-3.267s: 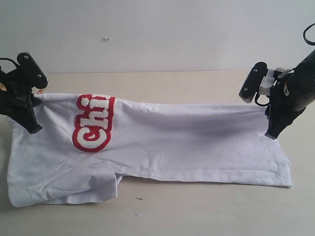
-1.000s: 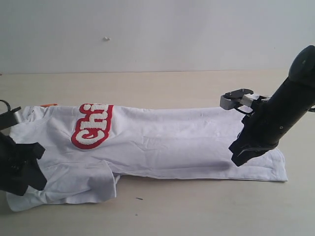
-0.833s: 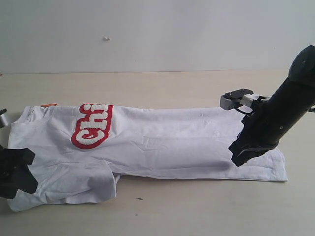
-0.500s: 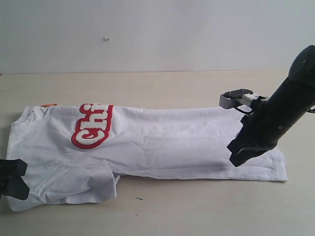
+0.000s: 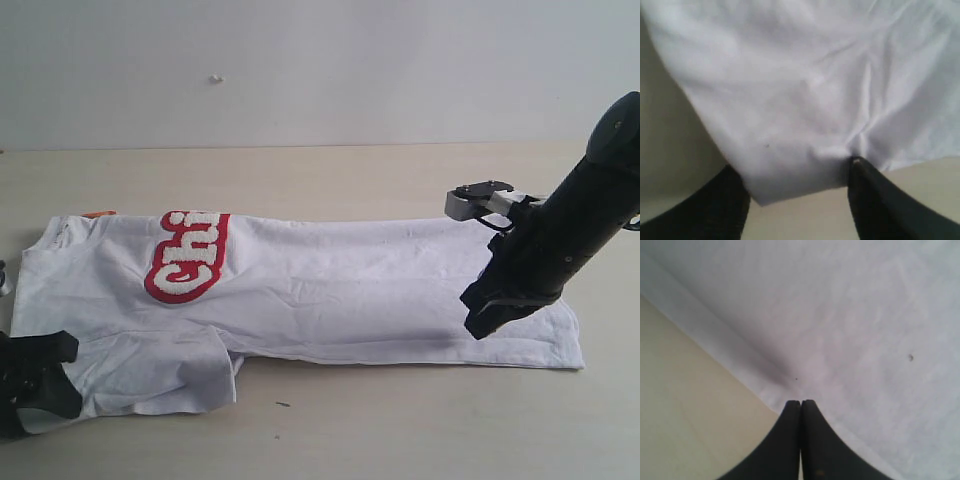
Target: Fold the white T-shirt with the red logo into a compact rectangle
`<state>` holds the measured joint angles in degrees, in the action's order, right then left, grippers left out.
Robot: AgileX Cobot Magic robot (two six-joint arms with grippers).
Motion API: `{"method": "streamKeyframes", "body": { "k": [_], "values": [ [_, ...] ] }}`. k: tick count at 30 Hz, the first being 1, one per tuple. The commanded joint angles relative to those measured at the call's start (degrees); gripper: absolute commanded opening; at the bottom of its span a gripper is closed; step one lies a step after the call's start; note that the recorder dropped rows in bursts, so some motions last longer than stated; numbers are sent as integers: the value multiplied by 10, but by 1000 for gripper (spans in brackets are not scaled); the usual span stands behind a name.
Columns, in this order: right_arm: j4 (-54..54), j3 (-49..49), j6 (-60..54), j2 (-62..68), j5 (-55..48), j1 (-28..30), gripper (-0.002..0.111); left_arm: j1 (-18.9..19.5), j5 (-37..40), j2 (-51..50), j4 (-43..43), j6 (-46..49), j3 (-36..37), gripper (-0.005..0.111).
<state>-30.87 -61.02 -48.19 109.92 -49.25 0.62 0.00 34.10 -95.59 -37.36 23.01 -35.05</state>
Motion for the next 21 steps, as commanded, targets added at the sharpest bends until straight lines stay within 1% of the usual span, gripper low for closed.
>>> {"method": "streamKeyframes", "body": {
  "k": [1, 2, 4, 5, 8, 13, 16, 18, 21],
  "values": [
    [-4, 1, -6, 0, -1, 1, 0, 1, -8, -4, -56, 38, 1, 34],
    [-4, 1, -6, 0, -1, 1, 0, 1, -8, -4, -58, 38, 1, 26],
    [-4, 1, -6, 0, -1, 1, 0, 1, -4, -4, -56, 40, 1, 4],
    [-4, 1, -6, 0, -1, 1, 0, 1, 2, -4, -56, 43, 1, 0],
    [-4, 1, -6, 0, -1, 1, 0, 1, 35, -4, -56, 53, -2, 0],
    [-4, 1, -6, 0, -2, 1, 0, 1, 167, -4, -56, 69, -42, 0],
    [-4, 1, -6, 0, -5, 1, 0, 1, 224, -4, -61, 81, -70, 0],
    [-4, 1, -6, 0, -5, 1, 0, 3, 258, -4, -75, 90, -89, 0],
    [-4, 1, -6, 0, -6, 1, 0, 26, 305, -4, -140, 134, -114, 0]
  ]
}}
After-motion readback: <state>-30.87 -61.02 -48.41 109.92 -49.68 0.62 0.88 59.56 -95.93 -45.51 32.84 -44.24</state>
